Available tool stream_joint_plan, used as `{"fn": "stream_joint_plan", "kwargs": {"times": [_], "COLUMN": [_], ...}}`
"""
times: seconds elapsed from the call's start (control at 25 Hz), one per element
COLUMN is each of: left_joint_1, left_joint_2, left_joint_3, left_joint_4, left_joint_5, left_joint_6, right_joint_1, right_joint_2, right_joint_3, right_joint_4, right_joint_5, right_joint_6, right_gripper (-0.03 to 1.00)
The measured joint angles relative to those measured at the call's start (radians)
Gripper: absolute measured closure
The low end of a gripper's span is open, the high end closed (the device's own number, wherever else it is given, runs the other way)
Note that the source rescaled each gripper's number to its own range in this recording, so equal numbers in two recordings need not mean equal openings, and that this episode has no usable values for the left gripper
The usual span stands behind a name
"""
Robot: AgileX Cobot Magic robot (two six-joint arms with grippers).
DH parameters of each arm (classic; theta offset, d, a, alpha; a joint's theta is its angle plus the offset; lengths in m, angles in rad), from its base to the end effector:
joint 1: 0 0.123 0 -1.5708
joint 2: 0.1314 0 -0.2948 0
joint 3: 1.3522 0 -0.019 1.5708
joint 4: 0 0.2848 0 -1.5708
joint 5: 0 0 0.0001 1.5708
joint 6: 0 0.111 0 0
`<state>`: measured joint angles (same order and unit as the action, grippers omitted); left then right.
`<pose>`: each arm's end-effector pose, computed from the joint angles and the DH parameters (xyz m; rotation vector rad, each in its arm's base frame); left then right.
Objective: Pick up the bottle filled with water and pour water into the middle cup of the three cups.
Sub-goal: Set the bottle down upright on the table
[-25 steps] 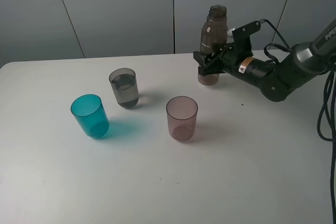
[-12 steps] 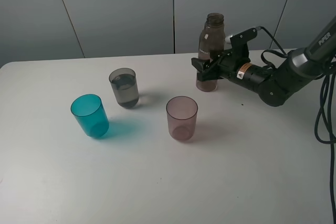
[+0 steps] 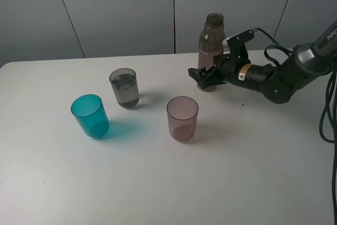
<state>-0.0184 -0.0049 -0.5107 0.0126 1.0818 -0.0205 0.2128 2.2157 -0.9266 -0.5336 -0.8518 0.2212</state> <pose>0.0299 0.0007 0.2861 -0.0030 2.0497 -0.0091 0.4019 0.1303 0.0322 -0.6042 1.8925 0.4318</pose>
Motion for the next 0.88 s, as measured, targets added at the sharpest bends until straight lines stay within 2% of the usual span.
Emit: {"fn": "stream_joint_plan", "kwargs": {"times": [0.16, 0.52, 0.6, 0.72, 0.88], "left_joint_1": [0.000, 0.000, 0.000, 0.000, 0.000], "left_joint_2": [0.000, 0.000, 0.000, 0.000, 0.000], "left_joint_3": [0.000, 0.000, 0.000, 0.000, 0.000], "left_joint_4": [0.000, 0.000, 0.000, 0.000, 0.000], "left_joint_5": [0.000, 0.000, 0.000, 0.000, 0.000], "left_joint_6": [0.000, 0.000, 0.000, 0.000, 0.000], "right_joint_1": [0.000, -0.002, -0.002, -0.002, -0.002], "right_joint_2": [-0.095, -0.359, -0.442, -0.592, -0.815], "right_joint_3": [0.077, 0.309, 0.314, 0.292, 0.211], "right_joint_4": [-0.002, -0.005, -0.005, -0.002, 0.106], "right_joint_5": [0.123, 0.190, 0.284, 0.502, 0.827], "right_joint_6": [-0.009, -0.046, -0.021, 0.031, 0.051], "right_gripper": [-0.03, -0.03, -0.03, -0.03, -0.03]}}
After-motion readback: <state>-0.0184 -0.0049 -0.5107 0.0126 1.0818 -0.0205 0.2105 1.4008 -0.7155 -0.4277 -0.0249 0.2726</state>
